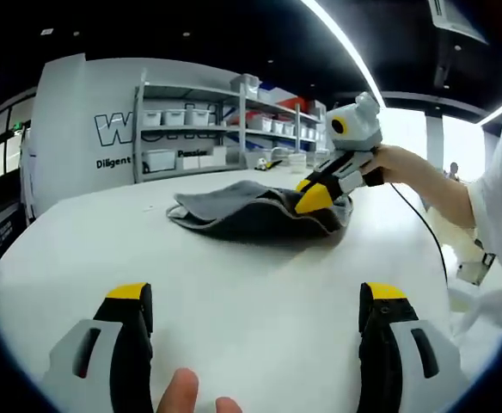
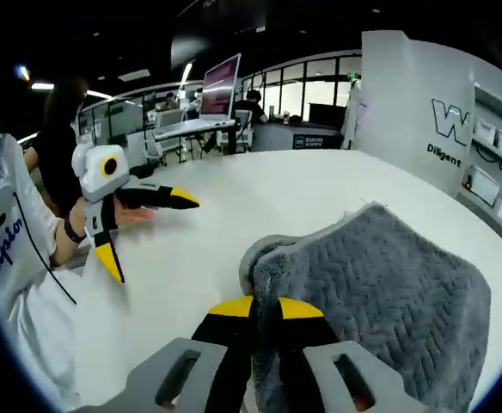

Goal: Open the folded towel by lifting each exposed corner and separating the folded layers until the towel lies flat within the target outline without major curled edges

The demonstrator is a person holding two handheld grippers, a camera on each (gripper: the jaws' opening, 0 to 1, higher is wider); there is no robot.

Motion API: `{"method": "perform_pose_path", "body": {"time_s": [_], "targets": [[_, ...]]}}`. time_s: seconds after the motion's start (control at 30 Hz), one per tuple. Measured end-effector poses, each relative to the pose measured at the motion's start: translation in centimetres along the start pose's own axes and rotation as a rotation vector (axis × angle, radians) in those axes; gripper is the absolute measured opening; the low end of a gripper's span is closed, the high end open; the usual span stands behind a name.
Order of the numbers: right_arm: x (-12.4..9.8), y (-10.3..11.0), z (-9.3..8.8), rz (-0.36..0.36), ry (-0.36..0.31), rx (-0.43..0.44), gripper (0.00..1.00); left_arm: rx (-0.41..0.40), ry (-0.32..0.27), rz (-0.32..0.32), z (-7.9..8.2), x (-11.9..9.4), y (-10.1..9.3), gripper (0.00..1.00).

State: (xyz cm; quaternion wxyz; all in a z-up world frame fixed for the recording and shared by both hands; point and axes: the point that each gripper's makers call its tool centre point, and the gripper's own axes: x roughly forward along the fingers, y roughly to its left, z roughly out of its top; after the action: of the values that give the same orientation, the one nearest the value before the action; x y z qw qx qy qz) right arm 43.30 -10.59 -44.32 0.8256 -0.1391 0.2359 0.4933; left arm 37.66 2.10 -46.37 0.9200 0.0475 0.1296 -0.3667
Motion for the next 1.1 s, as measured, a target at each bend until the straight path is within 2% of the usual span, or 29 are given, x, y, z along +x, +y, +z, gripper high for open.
{"method": "perform_pose_path", "body": {"time_s": [0.27,0.7,0.9,1.1], "targets": [[0.0,0.4,-0.4,0.044,-0.032,0.068,0.05,0.000,0.002,-0.001,0.0,0.0,0.0,0.99],[0.5,1.5,-1.0,0.113,-0.041,0.133,0.09,0.001,0.005,0.000,-0.1,0.0,0.0,0.99],[0.3,1.1,-1.0,0.109,-0.052,0.151,0.02,-0.004,0.005,0.004,-0.2,0.0,0.2,0.99],[-0.9,-1.0,-0.6,0.035,-0.075,0.139,0.02,-0.004,0.007,0.003,-0.2,0.0,0.1,0.99]]}}
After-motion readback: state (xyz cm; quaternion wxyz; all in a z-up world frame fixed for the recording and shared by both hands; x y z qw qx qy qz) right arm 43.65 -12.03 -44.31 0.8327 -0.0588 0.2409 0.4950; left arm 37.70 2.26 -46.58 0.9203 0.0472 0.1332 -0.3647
